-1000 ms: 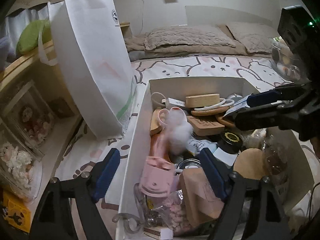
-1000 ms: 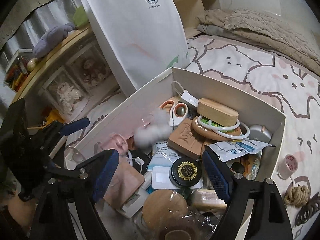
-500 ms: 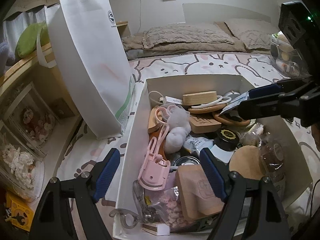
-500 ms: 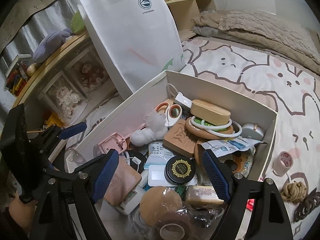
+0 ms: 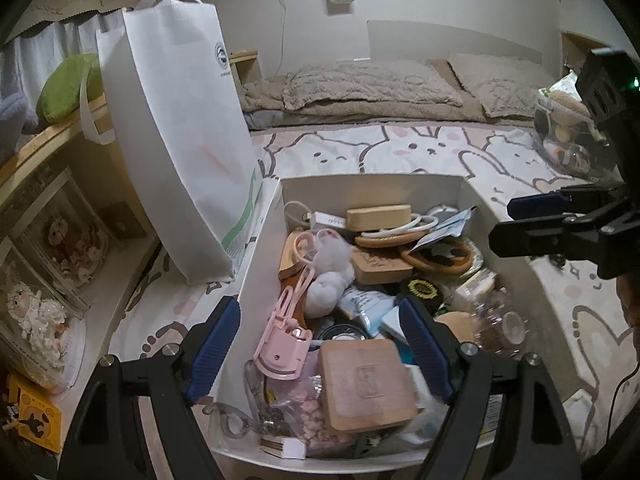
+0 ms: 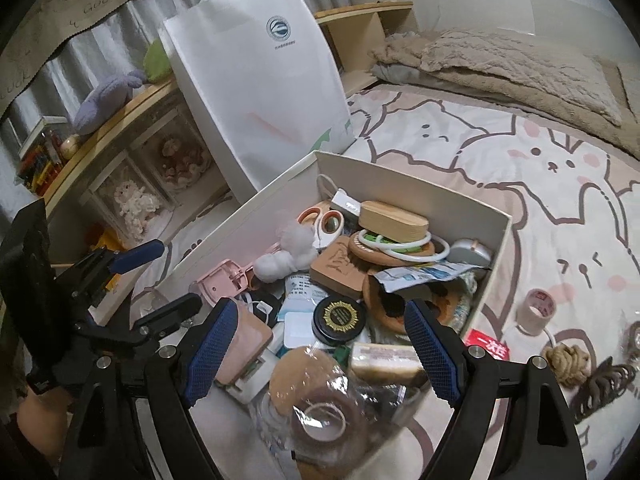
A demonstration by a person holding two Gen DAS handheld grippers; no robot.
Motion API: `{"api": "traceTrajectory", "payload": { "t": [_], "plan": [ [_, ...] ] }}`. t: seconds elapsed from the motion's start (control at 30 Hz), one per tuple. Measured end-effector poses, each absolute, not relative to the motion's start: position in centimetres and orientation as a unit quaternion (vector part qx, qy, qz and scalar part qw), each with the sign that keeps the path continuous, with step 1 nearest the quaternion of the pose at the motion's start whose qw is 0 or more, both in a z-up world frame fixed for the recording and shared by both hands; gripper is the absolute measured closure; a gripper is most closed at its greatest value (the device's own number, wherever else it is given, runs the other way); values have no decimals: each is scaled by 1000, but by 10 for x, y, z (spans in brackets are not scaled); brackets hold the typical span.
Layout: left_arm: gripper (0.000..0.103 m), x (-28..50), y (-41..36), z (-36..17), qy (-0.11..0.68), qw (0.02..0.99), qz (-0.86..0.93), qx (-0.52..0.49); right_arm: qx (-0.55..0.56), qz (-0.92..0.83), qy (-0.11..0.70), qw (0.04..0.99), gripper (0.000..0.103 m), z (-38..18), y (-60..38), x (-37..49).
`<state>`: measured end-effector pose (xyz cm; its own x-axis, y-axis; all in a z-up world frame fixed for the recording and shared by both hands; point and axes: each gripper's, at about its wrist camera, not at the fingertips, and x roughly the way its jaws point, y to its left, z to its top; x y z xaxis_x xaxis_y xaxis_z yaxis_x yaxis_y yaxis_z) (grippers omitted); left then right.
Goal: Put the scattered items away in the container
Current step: 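Withdraw both tools from the box back toward the rope and hair claw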
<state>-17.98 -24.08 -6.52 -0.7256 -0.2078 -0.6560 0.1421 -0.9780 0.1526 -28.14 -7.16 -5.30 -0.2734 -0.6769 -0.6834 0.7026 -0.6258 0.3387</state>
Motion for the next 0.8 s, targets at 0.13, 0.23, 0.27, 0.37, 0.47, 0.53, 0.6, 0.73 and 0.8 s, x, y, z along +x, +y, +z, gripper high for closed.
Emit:
{"api": "traceTrajectory", "payload": {
  "t": [0.13,0.23,0.27,0.37,0.47,0.53,0.6,0.73,0.8],
  "plan": [
    [20,-174,-234,-56,-35,93,-933,346,409,-807,16,426,18,-43,-59,-275],
    [16,-169,-227,-49,-33,94,-936,337,398,-814,18,422,18,-36,-48,-269],
    [15,-167,-224,-46,-36,96,-938,333,395,-816,19,421,18,-34,-45,-267],
    [11,-162,-214,-36,-40,97,-941,321,389,-821,19,417,18,-28,-35,-262],
    [8,-157,-206,-26,-41,93,-945,310,383,-825,18,414,18,-21,-26,-258],
    [7,-153,-201,-20,-39,89,-947,305,377,-830,19,410,18,-17,-20,-254],
    [7,-150,-195,-14,-37,84,-950,300,369,-836,18,406,18,-12,-13,-249],
    [6,-142,-184,-2,-26,76,-952,295,359,-840,14,407,18,-3,1,-238],
    [0,-138,-179,3,-22,71,-953,293,352,-844,20,404,18,2,8,-230]
  ]
}}
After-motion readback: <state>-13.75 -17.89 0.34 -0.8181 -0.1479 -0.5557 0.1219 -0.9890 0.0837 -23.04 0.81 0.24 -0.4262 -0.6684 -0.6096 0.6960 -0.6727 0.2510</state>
